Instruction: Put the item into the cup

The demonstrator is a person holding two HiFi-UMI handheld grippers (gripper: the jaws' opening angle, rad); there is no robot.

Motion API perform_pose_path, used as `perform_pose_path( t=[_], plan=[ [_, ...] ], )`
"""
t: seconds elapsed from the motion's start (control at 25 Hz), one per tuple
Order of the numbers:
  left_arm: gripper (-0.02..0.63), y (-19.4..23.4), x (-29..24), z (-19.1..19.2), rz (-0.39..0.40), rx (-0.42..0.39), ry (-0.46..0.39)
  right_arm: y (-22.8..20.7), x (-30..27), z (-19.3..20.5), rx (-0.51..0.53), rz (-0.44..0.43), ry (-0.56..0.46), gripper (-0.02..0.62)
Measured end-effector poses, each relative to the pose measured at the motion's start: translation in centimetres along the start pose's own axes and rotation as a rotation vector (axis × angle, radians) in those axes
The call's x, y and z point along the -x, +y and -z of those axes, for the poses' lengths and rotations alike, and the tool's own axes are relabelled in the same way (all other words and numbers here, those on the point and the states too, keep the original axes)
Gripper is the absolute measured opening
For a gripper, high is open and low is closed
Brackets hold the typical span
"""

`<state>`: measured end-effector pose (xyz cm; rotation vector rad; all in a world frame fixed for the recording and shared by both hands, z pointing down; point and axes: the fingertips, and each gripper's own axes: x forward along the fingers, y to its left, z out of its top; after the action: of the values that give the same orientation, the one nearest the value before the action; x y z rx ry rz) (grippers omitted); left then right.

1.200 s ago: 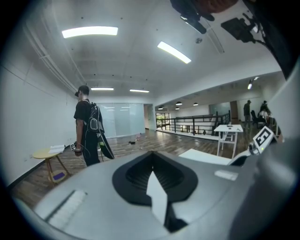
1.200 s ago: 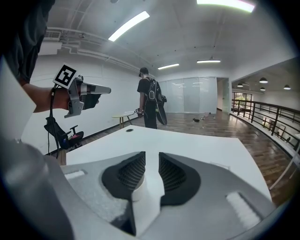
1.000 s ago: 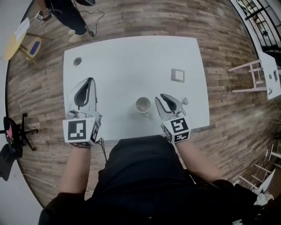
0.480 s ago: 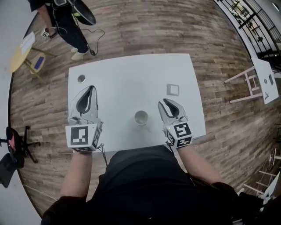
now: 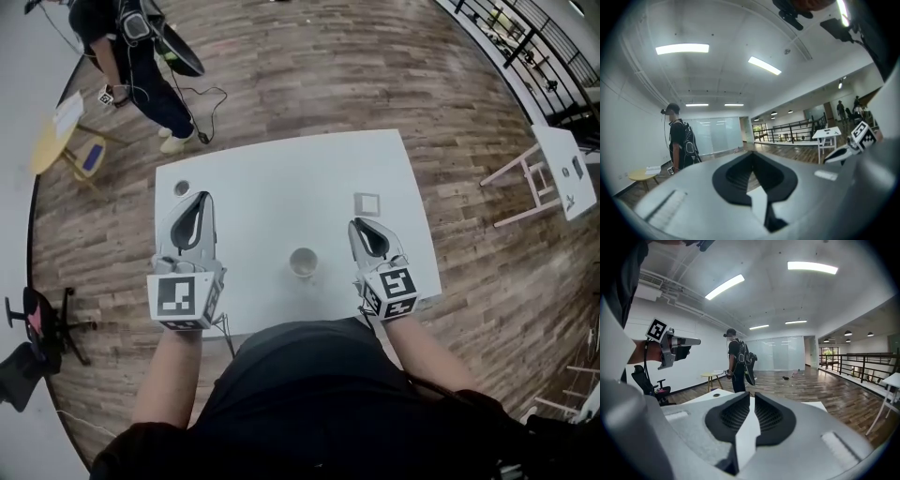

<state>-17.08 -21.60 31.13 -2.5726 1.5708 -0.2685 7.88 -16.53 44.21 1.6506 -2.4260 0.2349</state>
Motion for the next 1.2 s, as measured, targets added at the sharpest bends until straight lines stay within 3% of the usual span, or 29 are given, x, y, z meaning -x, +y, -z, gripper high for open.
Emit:
perform_pose_path(
  t=[0.08, 1.2],
  plan=[
    [0.008, -0.3, -0.1, -0.3, 0.012, -0.011, 0.0, -0.2, 0.2, -0.2, 0.008, 0.009, -0.01, 0.003],
    [0.008, -7.2, -5.0, -0.5, 0.201, 0.01, -0.013, -5.6, 6.7, 2.9, -0.045, 0.227, 0.015, 0.003]
  ],
)
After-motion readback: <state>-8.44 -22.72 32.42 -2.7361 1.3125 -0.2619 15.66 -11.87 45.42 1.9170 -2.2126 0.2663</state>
